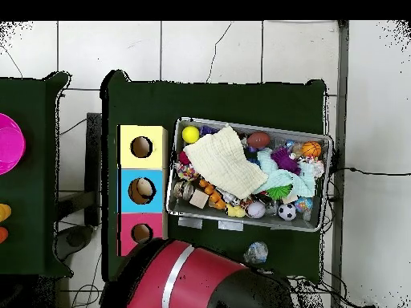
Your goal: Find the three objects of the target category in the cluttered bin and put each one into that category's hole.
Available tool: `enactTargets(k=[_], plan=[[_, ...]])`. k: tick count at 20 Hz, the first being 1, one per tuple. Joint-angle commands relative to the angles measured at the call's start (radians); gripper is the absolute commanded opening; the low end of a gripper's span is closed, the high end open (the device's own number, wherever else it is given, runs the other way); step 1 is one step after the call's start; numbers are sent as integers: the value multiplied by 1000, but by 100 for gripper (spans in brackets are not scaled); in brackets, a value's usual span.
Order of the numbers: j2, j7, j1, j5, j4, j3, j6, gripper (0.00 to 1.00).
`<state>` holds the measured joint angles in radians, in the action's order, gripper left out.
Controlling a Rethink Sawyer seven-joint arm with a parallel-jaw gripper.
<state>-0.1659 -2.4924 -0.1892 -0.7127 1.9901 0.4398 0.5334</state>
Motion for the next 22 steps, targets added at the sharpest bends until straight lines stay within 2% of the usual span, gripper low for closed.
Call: enactTargets(k=[1,11,16,22], plan=[[-43,-45,-4,33,-91,-92,-92,100],[-202,-57,-26,-4,-6,-134,-229,100],[-185,-51,-28,2,-15,-134,-220,100],[-132,-42,-36,-1,-38,-111,-158,100]])
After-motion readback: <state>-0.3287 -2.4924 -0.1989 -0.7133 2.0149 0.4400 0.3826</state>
